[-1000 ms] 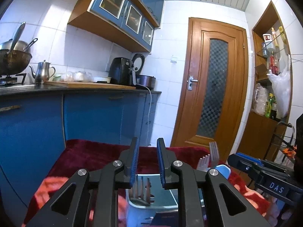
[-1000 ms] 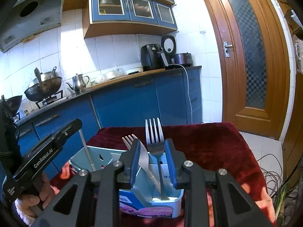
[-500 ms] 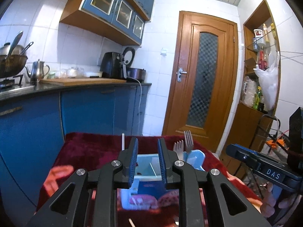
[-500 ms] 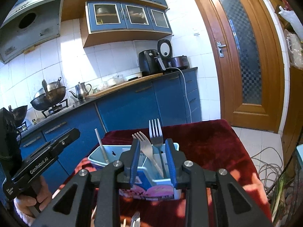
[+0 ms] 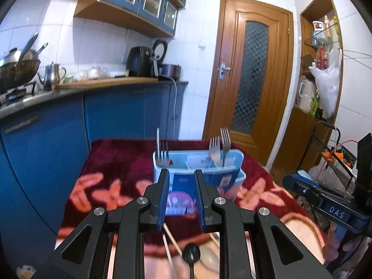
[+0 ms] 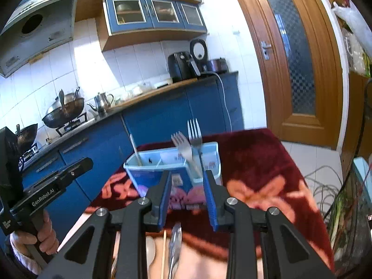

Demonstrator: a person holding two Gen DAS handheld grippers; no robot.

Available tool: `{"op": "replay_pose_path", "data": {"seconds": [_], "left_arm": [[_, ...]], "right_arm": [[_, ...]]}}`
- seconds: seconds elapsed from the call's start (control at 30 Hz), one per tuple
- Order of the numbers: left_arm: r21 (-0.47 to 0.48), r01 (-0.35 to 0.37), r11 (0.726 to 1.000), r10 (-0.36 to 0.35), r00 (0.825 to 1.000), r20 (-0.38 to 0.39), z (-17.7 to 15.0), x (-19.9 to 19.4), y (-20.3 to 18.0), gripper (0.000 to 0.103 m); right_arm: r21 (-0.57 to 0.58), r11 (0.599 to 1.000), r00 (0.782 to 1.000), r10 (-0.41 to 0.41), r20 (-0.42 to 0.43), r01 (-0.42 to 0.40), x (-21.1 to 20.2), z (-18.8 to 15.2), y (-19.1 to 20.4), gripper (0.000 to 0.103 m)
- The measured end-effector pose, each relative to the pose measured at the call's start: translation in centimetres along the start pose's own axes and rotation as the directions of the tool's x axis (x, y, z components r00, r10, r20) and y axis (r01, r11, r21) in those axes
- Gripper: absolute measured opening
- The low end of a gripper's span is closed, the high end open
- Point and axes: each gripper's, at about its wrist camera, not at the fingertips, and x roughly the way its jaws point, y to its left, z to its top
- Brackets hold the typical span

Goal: Organize utensils
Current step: 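Withdraw both grippers from the holder back over the remaining utensils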

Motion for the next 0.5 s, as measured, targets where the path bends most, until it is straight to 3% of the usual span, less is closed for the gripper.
{"op": "replay_pose_path", "data": {"seconds": [0.5], "left_arm": [[-0.072,-0.056,0.996,0.039,0.977,-0.211,-5.7,1.1,1.8,0.021]], "right_arm": [[0.059,0.998,0.992,-0.017,-0.127,0.025,-0.2,-5.5,-1.1,0.034]]}}
